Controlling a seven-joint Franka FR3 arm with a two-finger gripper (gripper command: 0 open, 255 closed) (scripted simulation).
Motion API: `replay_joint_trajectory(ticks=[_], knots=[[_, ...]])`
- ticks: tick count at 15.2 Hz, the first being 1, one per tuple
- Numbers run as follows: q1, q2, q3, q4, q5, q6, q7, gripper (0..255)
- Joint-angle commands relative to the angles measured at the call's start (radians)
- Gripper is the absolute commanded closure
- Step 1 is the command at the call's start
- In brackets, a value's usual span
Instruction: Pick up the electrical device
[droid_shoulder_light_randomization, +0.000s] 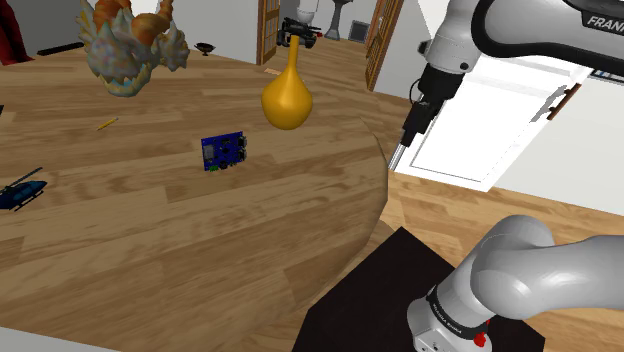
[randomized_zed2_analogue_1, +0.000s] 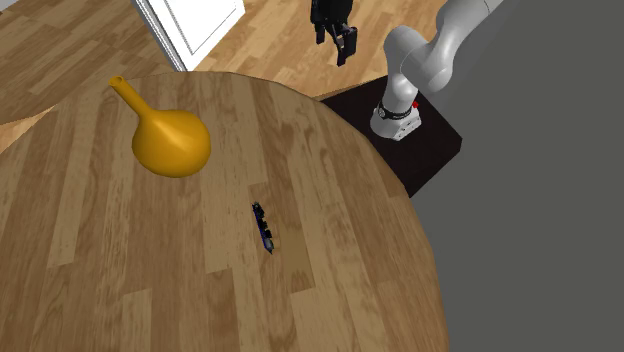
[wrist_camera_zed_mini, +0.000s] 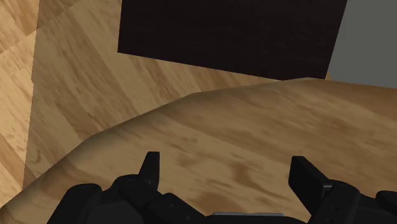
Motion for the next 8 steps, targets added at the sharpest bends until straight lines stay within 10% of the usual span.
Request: replay_joint_trajectory(ticks=[1,8], knots=[[0.000,0.000,0.000,0.000,0.000,0.000,0.000,0],[0.042,0.235,0.076,0.111,0.052,0.107,0.079,0]])
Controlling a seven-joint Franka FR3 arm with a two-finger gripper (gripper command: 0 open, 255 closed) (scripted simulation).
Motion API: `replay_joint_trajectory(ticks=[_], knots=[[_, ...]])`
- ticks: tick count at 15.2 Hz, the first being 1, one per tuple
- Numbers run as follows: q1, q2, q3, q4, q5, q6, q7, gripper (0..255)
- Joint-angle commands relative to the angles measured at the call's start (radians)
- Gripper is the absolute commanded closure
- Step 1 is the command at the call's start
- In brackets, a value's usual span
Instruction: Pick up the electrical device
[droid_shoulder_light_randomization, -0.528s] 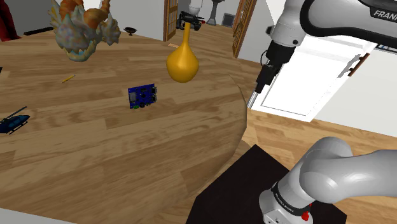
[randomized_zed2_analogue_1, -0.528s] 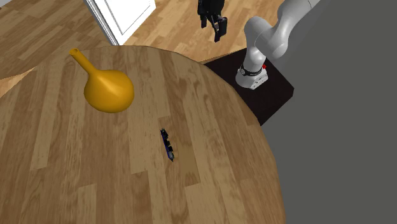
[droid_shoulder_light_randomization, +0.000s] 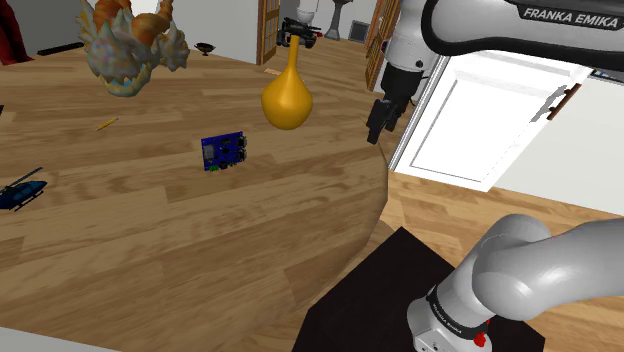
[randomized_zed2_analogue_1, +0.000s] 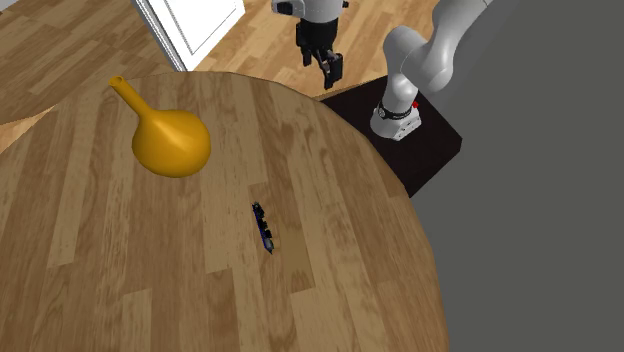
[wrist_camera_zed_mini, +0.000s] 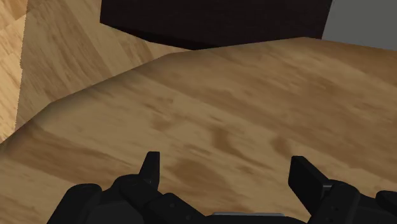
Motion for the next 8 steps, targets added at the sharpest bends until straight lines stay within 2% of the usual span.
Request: replay_joint_trajectory(ticks=[1,8], knots=[[0.011,0.080,0.023,0.047,0.013,0.029,0.025,0],[0.042,0.331,0.089,0.224,0.029,0.087,0.098,0]])
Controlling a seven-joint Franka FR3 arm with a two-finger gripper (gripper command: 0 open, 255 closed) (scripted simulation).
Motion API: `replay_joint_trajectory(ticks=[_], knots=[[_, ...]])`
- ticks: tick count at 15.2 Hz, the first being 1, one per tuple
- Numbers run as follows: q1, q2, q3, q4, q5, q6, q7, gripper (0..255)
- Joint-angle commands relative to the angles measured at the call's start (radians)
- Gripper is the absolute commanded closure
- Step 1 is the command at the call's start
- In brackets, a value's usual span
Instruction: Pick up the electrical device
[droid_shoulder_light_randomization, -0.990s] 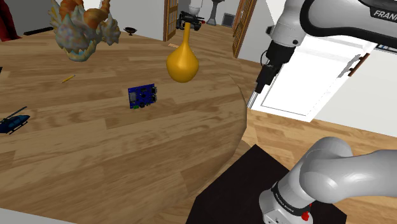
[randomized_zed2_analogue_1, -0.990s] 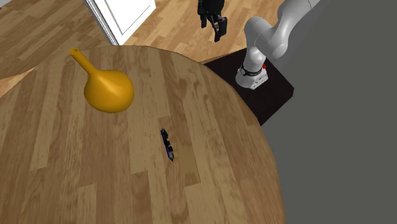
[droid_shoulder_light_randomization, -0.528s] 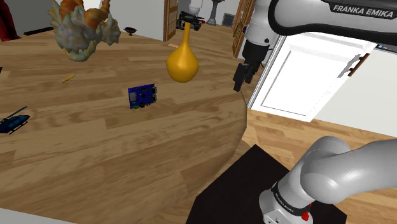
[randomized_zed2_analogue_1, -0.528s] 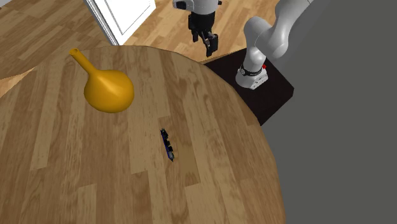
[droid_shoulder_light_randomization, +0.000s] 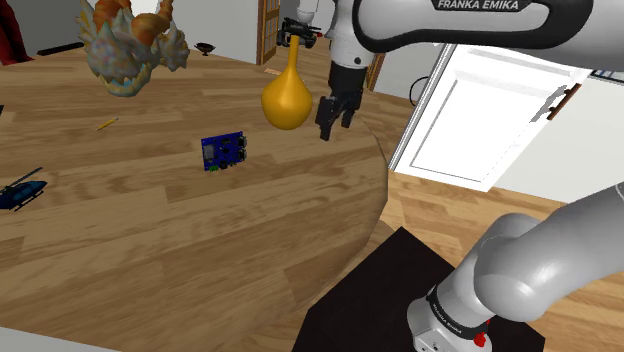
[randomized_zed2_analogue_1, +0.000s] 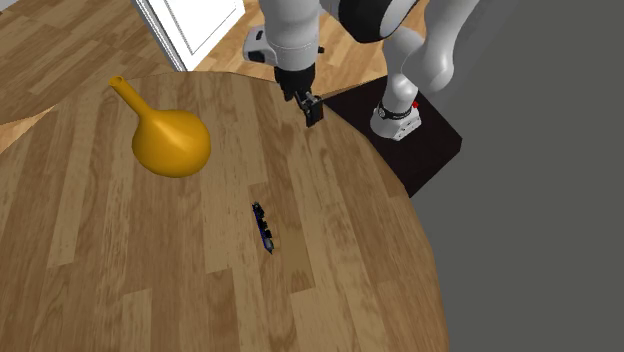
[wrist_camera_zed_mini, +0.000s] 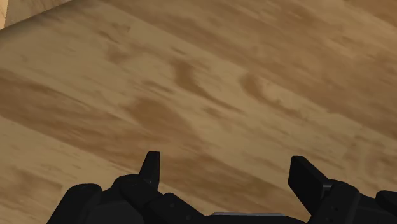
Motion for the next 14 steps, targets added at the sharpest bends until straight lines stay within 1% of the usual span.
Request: replay_joint_trajectory(ticks=[1,8,14], knots=[[0.005,0.077,0.013,0.057,-0.002,0.015,0.014,0],[0.040,0.343,0.065,0.307,-0.024,0.014,0.087,0],[0.086,0.595,0.094,0.593,-0.063,-0.037,0.143,0]])
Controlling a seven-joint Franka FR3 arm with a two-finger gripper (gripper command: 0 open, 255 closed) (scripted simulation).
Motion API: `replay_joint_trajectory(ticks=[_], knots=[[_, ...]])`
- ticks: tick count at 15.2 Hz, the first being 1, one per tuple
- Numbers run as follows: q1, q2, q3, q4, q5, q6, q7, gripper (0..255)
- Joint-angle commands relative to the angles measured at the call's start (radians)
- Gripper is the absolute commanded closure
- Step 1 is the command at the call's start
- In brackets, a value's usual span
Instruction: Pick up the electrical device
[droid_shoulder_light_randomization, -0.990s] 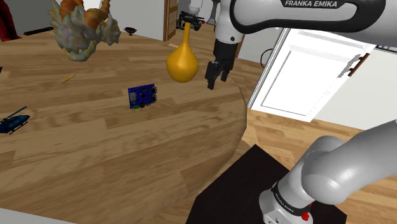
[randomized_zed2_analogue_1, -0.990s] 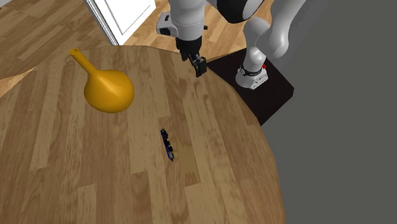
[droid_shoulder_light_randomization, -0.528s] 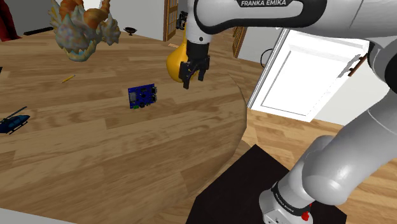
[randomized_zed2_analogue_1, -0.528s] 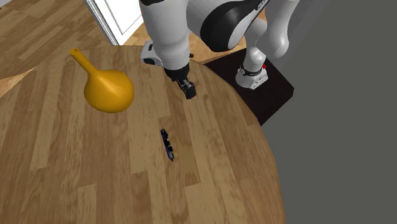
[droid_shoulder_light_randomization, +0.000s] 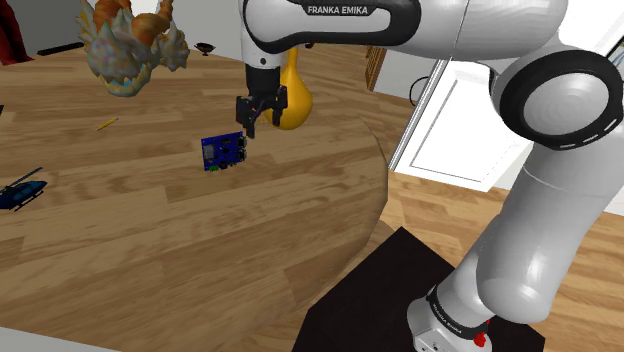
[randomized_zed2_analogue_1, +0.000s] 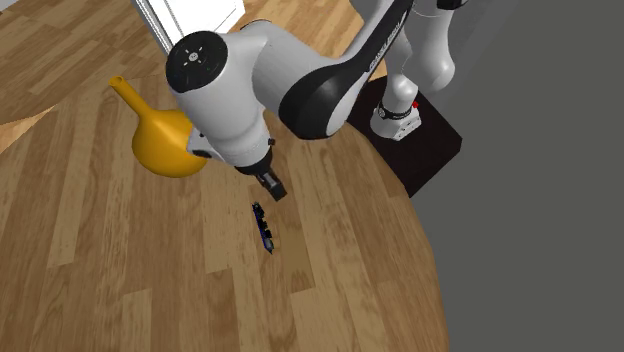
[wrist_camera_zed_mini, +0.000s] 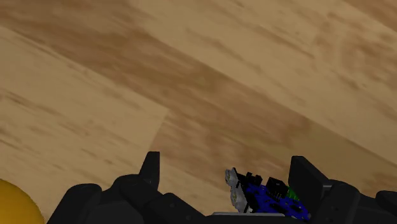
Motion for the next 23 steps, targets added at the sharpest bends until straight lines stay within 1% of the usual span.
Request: replay_joint_trajectory(ticks=[1,3,10,12,13,22,23], knots=[[0.022,0.093,0.009,0.120,-0.016,-0.033,0.021,0],[0.042,0.179,0.012,0.232,-0.029,-0.065,0.033,0],[0.038,0.175,0.010,0.132,-0.029,0.031,0.036,0],[0.038,0.175,0.010,0.124,-0.029,0.039,0.036,0],[0.037,0.174,0.010,0.125,-0.029,0.038,0.036,255],[0.038,0.175,0.010,0.125,-0.029,0.039,0.036,255],[0.038,0.174,0.010,0.137,-0.029,0.026,0.035,255]])
